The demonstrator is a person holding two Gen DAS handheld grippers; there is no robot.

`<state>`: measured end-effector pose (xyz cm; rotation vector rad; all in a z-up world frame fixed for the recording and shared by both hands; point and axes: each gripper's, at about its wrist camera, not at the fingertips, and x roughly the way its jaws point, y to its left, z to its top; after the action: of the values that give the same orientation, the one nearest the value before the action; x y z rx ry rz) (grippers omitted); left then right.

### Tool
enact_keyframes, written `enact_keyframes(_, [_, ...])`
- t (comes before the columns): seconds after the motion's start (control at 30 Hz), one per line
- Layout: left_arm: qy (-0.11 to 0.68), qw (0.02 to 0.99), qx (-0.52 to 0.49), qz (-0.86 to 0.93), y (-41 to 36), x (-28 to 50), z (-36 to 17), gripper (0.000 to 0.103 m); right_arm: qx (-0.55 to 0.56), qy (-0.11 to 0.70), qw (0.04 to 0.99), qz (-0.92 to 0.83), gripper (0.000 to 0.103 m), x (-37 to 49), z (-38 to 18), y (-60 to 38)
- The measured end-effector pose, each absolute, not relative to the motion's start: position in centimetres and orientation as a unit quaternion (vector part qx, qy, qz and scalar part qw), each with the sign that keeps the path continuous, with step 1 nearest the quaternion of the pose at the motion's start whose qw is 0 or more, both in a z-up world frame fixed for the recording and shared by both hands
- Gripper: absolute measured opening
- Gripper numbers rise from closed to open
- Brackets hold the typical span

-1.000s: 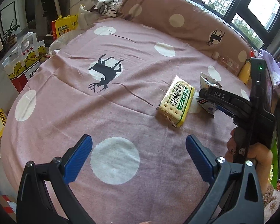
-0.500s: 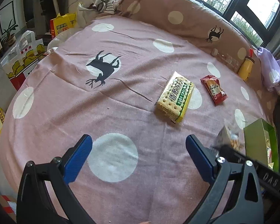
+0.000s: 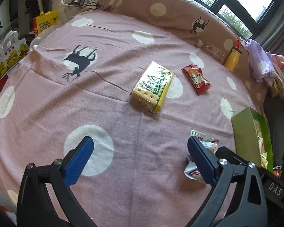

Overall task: Organize snacks
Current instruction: 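Move the right gripper back to the white peanut-snack bag, then grasp the white peanut-snack bag with the right gripper and lift it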

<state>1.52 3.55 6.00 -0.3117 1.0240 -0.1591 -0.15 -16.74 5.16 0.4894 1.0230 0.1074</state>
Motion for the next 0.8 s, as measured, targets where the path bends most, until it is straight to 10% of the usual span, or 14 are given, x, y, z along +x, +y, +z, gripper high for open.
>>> enact_keyframes(0.8, [0.523,0.801,-0.134,-0.259,-4.5,0.6,3.6,0.045,0.345,0.509,0.783,0.097,0.057,1.4,0.6,-19.0])
